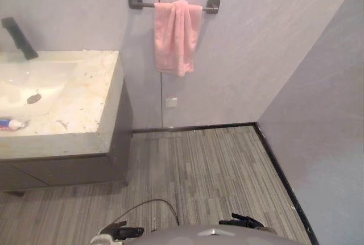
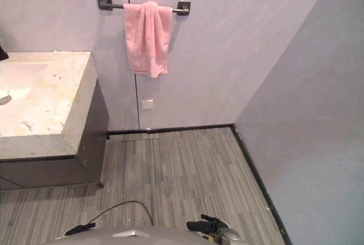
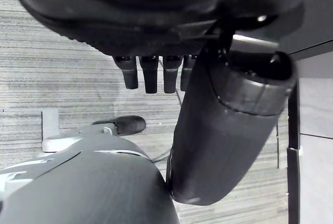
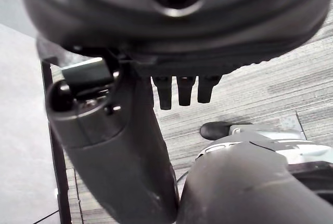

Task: Organize the bathroom.

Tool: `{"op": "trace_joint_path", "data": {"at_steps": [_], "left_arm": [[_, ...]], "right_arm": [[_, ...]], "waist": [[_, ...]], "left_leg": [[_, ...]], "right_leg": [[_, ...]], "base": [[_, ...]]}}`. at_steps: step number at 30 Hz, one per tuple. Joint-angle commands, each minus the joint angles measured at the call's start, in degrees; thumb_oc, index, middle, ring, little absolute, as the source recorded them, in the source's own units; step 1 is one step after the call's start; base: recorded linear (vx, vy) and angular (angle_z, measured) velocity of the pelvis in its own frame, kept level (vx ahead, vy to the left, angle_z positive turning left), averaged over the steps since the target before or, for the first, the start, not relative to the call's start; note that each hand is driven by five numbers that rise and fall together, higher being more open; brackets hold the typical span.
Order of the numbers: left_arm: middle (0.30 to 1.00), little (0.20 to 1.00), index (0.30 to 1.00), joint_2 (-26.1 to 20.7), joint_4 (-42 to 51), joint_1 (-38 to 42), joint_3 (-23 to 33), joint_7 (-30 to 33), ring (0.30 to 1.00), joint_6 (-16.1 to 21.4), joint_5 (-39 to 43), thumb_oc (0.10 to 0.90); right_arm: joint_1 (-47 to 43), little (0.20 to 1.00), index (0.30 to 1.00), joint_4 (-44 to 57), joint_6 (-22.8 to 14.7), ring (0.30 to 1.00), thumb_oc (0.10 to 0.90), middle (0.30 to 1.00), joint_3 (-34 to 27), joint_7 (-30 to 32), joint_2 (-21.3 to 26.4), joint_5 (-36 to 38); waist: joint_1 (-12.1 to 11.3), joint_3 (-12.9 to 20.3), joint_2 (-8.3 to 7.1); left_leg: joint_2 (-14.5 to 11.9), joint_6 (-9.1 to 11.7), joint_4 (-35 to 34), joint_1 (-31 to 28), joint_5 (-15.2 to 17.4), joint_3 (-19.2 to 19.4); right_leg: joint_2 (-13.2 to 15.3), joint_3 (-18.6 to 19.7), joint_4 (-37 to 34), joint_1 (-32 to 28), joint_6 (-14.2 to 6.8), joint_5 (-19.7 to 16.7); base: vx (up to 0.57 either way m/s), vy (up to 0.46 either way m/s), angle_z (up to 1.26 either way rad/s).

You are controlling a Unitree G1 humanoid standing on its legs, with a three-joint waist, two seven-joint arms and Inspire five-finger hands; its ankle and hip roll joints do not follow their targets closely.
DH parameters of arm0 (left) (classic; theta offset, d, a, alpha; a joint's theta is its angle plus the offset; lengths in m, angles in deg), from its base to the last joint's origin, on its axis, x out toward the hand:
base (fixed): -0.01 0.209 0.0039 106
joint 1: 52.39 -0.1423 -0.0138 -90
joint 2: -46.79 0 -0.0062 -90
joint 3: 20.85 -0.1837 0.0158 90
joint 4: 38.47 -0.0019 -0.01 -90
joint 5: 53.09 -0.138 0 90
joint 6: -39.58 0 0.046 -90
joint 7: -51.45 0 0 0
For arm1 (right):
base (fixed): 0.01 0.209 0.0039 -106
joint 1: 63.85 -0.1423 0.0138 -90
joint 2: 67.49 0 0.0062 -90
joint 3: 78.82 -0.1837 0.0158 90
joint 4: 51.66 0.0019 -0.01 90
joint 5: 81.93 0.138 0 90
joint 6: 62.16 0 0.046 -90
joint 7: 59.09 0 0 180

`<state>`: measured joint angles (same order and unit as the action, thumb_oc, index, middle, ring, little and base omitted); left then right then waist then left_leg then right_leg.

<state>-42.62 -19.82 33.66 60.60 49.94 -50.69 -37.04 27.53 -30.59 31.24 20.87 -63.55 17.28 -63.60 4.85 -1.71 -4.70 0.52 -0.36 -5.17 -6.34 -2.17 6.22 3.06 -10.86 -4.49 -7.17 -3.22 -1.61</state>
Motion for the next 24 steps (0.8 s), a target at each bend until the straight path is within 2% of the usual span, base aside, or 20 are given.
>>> {"op": "trace_joint_path", "data": {"at_steps": [1,3,11,15,19,21,23,24], "left_arm": [[0.9,0.9,0.9,1.61,-0.89,3.75,-1.86,-1.57,0.9,0.54,-0.19,0.8],[0.9,0.9,0.9,1.7,-1.11,3.69,-1.81,-1.66,0.9,1.6,0.13,0.8],[0.9,0.9,0.9,1.81,-0.93,3.47,-1.52,-0.83,0.9,1.59,0.89,0.8],[0.9,0.9,0.9,1.78,-0.82,3.53,-1.13,-1.17,0.9,2.68,1.53,0.8],[0.9,0.9,0.9,1.47,0.38,3.99,-0.97,-2.4,0.9,5.54,2.91,0.8],[0.9,0.9,0.9,0.77,1.95,4.98,-1.32,-3.54,0.9,6.91,3.07,0.8],[0.9,0.9,0.9,0.27,3.32,5.6,-1.56,-4.06,0.9,7.16,3.52,0.8],[0.9,0.9,0.9,-0.43,5.32,6.64,-2.03,-4.5,0.9,6.57,4.29,0.8]], "right_arm": [[-2.85,0.9,0.9,-1.87,0.35,0.9,0.8,0.9,0.48,0.07,1.99,-2.69],[-2.93,0.9,0.9,-2.03,0.21,0.9,0.8,0.9,0.29,-0.19,2.19,-2.64],[-2.93,0.9,0.9,-2.09,-0.31,0.9,0.8,0.9,0.34,-0.21,2.09,-2.45],[-2.82,0.9,0.9,-2.07,-1.84,0.9,0.8,0.9,0.52,-0.37,2.15,-2.54],[-3.0,0.9,0.9,-0.72,-4.45,0.9,0.8,0.9,0.82,1.01,2.35,-2.06],[-3.41,0.9,0.9,1.65,-5.95,0.9,0.8,0.9,0.69,1.57,2.83,-1.68],[-3.56,0.9,0.9,3.99,-6.34,0.9,0.8,0.9,0.65,1.79,3.17,-2.01],[-3.7,0.9,0.9,7.45,-6.93,0.9,0.8,0.9,0.82,2.1,3.91,-2.86]], "waist": [[-0.42,-3.14,5.18],[-0.46,-3.2,5.26],[-0.68,-3.21,5.3],[-0.75,-3.25,5.2],[-0.48,-3.27,5.4],[0.43,-3.7,6.12],[1.19,-4.25,6.74],[2.12,-5.19,7.43]], "left_leg": [[0.19,0.23,1.09,-0.85,5.26,5.16],[0.18,0.21,1.09,-0.78,5.25,5.14],[0.24,0.26,1.2,-0.81,5.39,4.89],[0.38,0.31,1.44,-0.69,5.48,4.69],[0.52,0.07,1.44,-0.61,5.46,4.91],[0.05,-0.56,1.8,-0.67,5.68,5.74],[-0.45,-1.09,2.06,-0.78,5.98,6.59],[-1.25,-1.66,2.45,-0.97,6.39,7.75]], "right_leg": [[0.69,-4.31,5.5,2.11,-5.15,6.88],[0.7,-4.28,5.58,2.24,-5.17,6.89],[0.58,-4.3,5.4,2.09,-5.08,6.96],[0.53,-4.29,5.23,2.0,-5.02,6.89],[0.76,-4.0,7.15,2.57,-5.26,7.51],[0.89,-3.05,13.5,4.98,-5.67,9.51],[1.08,-2.23,19.78,7.97,-6.17,9.97],[2.11,-1.35,27.53,12.59,-6.78,8.95]], "base": [[0.0,0.0,0.0],[0.0,0.0,0.0],[0.0,0.0,0.0],[0.0,0.0,0.0],[0.03,0.06,0.0],[0.04,0.097,-0.01],[0.0,0.085,-0.09],[-0.01,0.07,-0.21]]}}
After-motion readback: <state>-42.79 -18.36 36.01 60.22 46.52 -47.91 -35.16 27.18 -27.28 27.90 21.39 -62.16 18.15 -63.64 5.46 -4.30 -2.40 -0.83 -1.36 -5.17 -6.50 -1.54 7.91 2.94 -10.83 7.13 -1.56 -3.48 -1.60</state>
